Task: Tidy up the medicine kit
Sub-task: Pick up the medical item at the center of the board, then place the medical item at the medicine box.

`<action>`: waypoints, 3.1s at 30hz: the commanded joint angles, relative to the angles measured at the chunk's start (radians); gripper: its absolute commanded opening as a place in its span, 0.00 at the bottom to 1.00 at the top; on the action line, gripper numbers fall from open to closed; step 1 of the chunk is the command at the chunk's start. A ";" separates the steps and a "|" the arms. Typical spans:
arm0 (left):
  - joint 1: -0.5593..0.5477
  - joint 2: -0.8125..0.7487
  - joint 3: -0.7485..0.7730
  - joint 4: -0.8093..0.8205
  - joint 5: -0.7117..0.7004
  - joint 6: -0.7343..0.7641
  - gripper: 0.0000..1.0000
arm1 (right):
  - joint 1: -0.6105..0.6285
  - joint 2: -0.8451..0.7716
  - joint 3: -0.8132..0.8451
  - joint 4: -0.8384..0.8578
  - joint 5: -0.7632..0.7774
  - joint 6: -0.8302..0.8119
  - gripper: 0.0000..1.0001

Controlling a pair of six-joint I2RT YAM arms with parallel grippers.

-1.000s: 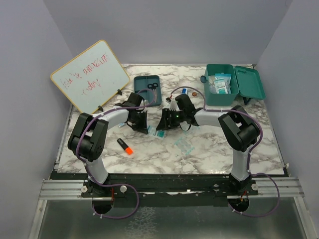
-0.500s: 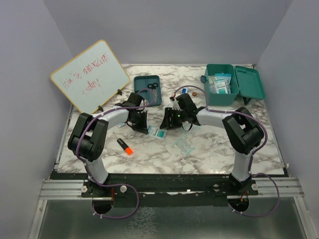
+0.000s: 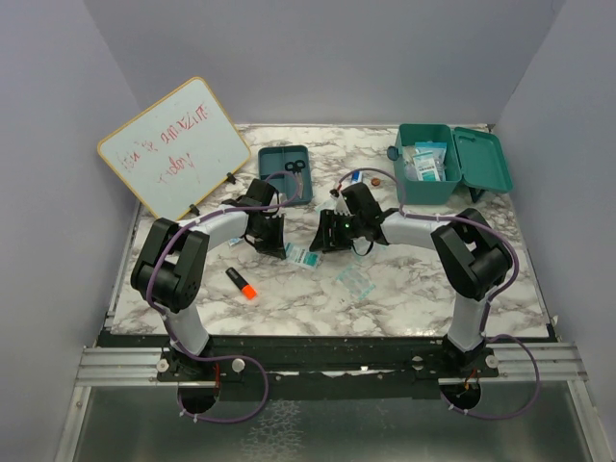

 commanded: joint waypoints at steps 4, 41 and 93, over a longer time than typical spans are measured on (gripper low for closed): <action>0.003 0.020 -0.006 0.007 0.000 0.007 0.00 | 0.013 0.012 -0.032 -0.023 -0.017 0.039 0.52; 0.003 -0.037 -0.008 0.010 -0.004 0.000 0.16 | 0.016 -0.025 -0.088 0.115 -0.057 0.126 0.01; 0.003 -0.632 -0.134 0.056 -0.120 0.114 0.99 | -0.597 -0.156 0.358 -0.161 0.468 -0.205 0.01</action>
